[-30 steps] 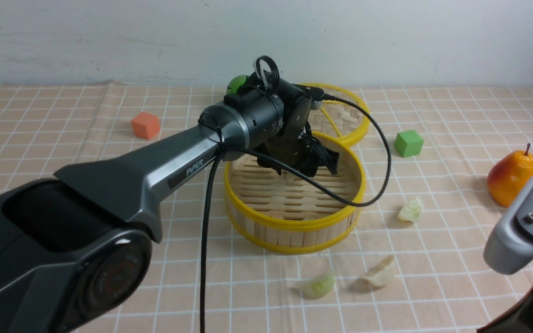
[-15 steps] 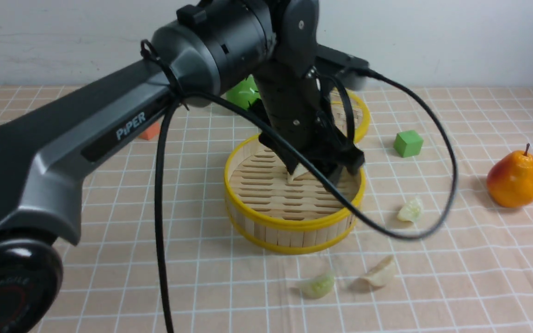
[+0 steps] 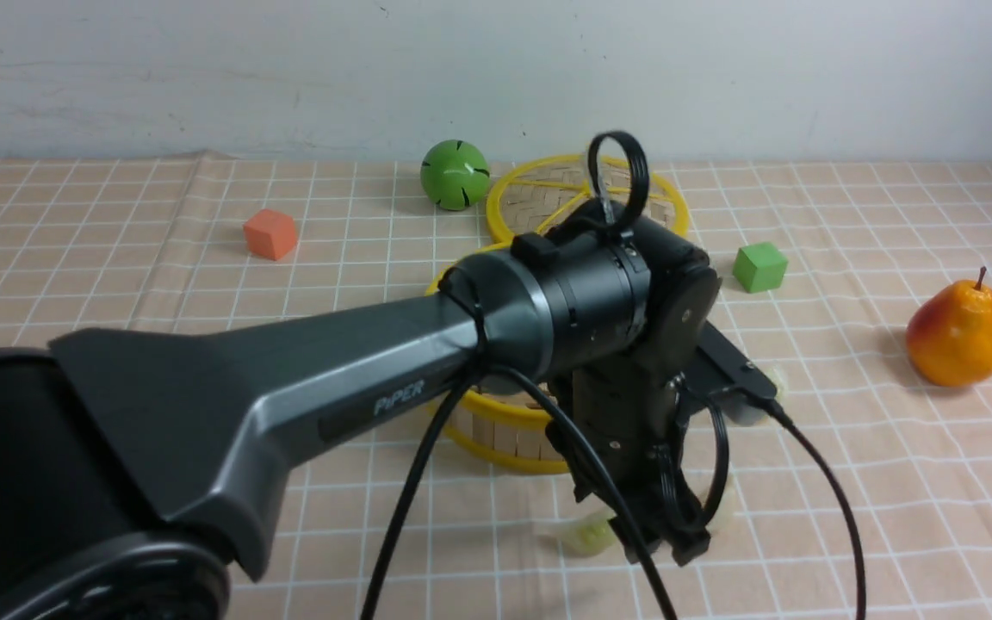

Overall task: Put the dumplings into the steamer on the table with the brown tablecloth.
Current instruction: 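Reach for and grasp a dumpling on the table with the left gripper, then place the dumpling into the bamboo steamer basket with the left gripper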

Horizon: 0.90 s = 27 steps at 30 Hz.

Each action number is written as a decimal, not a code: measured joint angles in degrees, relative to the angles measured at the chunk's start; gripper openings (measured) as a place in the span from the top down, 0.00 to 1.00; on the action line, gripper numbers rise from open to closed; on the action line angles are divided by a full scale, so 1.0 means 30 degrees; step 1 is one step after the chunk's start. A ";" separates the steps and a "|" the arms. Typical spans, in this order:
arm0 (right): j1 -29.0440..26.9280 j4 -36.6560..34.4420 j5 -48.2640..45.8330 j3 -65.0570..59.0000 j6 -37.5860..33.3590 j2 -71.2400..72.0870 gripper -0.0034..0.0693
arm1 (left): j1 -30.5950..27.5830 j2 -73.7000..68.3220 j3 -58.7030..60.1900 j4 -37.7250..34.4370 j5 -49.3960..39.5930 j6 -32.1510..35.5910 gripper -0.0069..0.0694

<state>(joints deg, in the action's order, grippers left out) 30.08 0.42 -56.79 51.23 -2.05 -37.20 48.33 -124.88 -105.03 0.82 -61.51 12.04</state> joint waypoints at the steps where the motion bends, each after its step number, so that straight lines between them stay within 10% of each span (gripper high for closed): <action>1: 0.0000 0.0000 -0.0083 0.0000 0.0000 0.0000 0.91 | -0.0019 -0.0303 0.0000 0.0098 0.0147 0.0000 0.25; 7: 0.0000 0.0000 -0.0496 0.0000 0.0000 0.0000 0.90 | -0.0041 -0.1138 0.0000 0.0143 0.0263 -0.0086 0.28; 13: 0.0000 0.0000 -0.0656 0.0000 0.0000 0.0000 0.90 | -0.0041 -0.1234 0.0000 0.0386 -0.0081 -0.1919 0.65; 27: 0.0000 -0.0140 0.0549 0.0000 0.0150 0.0000 0.89 | -0.2198 0.1177 -0.4554 0.0607 -0.2214 -0.4811 0.64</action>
<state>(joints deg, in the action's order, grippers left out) 30.08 0.00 -55.14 51.23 -1.60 -37.20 41.73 -121.35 -118.70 2.64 -68.16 -2.40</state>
